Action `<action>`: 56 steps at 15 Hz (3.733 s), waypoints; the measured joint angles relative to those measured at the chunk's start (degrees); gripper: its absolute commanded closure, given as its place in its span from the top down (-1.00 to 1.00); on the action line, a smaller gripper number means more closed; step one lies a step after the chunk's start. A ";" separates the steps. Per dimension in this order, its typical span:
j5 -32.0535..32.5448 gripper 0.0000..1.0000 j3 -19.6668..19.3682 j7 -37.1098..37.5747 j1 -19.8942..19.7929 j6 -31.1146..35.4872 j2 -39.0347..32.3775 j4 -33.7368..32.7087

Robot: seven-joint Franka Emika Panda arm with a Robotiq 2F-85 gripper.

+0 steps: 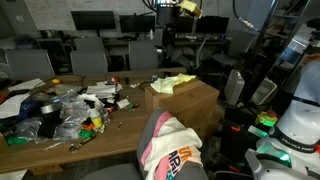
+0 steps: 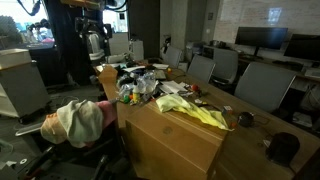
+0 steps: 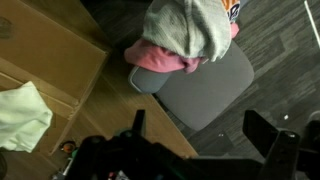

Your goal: Remove all the clothes from the top of the box and hang them on the chair

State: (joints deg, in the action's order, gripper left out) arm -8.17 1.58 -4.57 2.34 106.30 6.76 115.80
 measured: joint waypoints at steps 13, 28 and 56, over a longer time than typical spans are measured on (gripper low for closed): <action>6.96 1.00 -5.86 22.47 -7.91 19.69 -8.61 -2.41; 6.75 1.00 -11.37 31.12 -10.26 20.91 -31.13 -15.60; -5.59 1.00 -11.12 27.08 -14.43 13.57 -50.17 -24.80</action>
State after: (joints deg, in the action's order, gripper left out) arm -13.76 -9.54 22.51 -12.09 119.87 -43.41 91.00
